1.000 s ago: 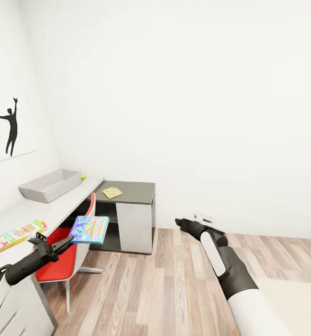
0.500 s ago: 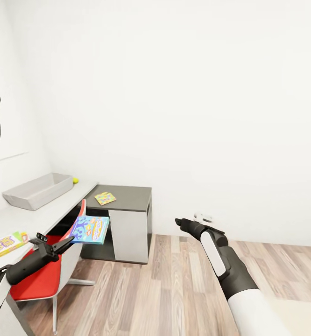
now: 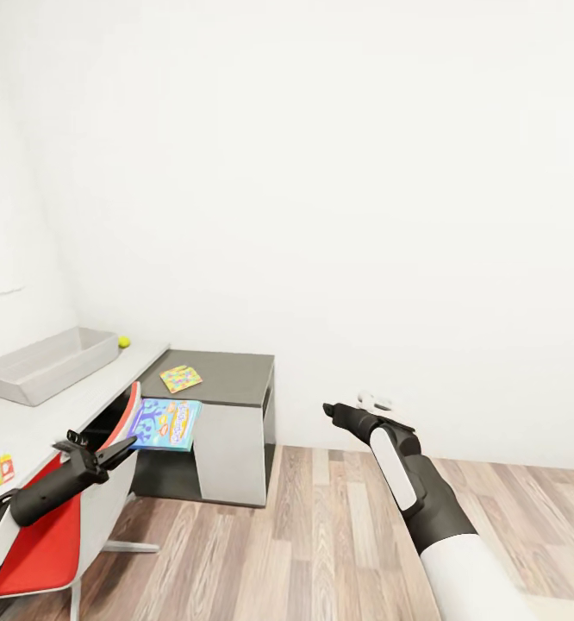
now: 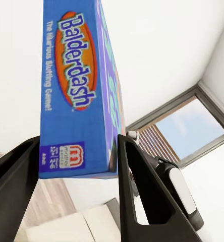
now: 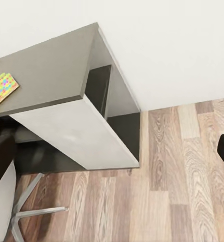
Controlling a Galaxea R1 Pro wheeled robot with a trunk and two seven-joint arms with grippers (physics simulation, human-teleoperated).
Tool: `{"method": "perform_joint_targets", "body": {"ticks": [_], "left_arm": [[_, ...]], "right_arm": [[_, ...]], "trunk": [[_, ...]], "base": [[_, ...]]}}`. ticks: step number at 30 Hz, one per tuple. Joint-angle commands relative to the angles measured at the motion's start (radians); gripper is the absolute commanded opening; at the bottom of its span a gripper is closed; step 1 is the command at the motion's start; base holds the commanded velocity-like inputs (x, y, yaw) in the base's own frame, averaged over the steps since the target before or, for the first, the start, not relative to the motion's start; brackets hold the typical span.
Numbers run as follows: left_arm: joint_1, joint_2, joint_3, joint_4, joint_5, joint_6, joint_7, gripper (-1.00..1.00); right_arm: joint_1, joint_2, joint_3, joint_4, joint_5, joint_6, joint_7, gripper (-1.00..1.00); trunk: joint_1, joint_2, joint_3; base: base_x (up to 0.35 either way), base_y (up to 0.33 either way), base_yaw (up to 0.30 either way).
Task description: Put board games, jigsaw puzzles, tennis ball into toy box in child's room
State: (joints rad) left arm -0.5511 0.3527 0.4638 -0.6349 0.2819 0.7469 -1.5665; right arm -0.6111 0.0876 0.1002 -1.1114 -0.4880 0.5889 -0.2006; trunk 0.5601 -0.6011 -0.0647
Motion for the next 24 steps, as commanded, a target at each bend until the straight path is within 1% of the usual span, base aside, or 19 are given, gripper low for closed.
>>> {"method": "perform_joint_targets", "body": {"ticks": [1, 8, 11, 13, 15, 17, 19, 20, 21, 24], "left_arm": [[-0.001, 0.000, 0.001, 0.000, 0.000, 0.010, -0.004, -1.00], [-0.001, 0.000, 0.001, 0.000, 0.000, 0.009, -0.004, -1.00], [-0.001, 0.000, 0.001, 0.000, 0.000, 0.009, -0.004, -1.00], [-0.001, 0.000, 0.001, 0.000, 0.000, 0.009, -0.004, -1.00], [-0.001, 0.001, 0.001, 0.000, 0.000, 0.009, -0.004, -1.00], [-0.001, 0.002, 0.001, 0.000, 0.000, 0.009, -0.004, -1.00], [-0.001, 0.002, 0.001, 0.000, 0.000, 0.009, -0.004, -1.00], [-0.001, 0.003, 0.001, 0.000, 0.000, 0.009, -0.004, -1.00], [-0.001, 0.002, 0.001, 0.000, 0.000, 0.009, -0.004, -1.00], [-0.001, 0.002, 0.001, 0.000, 0.000, 0.009, -0.004, -1.00]], "right_arm": [[-0.001, 0.000, 0.001, -0.001, -0.011, 0.002, -0.010, 1.00], [-0.001, -0.001, 0.001, -0.002, -0.011, 0.008, -0.007, 1.00], [-0.001, -0.008, 0.000, -0.007, -0.015, 0.016, 0.009, 1.00], [0.000, -0.013, -0.003, -0.033, -0.028, 0.045, 0.061, 1.00], [0.012, -0.015, -0.006, -0.079, -0.049, 0.107, 0.147, 1.00], [0.038, -0.021, -0.012, -0.151, -0.065, 0.168, 0.238, 1.00], [0.063, -0.031, -0.023, -0.222, -0.073, 0.200, 0.298, 1.00], [0.081, -0.036, -0.028, -0.270, -0.076, 0.218, 0.321, 1.00], [0.092, -0.037, -0.031, -0.298, -0.080, 0.233, 0.330, 1.00], [0.109, -0.040, -0.033, -0.351, -0.114, 0.277, 0.342, 1.00]], "trunk": [[0.001, -0.002, -0.002], [0.001, -0.002, -0.002], [0.001, -0.002, -0.002], [0.001, -0.002, -0.002], [0.001, -0.002, -0.002], [0.001, -0.002, -0.002], [0.001, -0.002, -0.002], [0.001, -0.002, -0.002], [0.001, -0.002, -0.002], [0.001, -0.002, -0.002]], "base": [[0.291, 0.005, 0.000], [0.287, 0.001, 0.000], [0.284, 0.000, 0.000], [0.274, 0.000, 0.000], [0.264, 0.000, 0.000], [0.255, 0.000, 0.000], [0.249, 0.000, 0.000], [0.244, 0.000, 0.000], [0.240, 0.000, 0.000], [0.229, 0.000, 0.000]]}}
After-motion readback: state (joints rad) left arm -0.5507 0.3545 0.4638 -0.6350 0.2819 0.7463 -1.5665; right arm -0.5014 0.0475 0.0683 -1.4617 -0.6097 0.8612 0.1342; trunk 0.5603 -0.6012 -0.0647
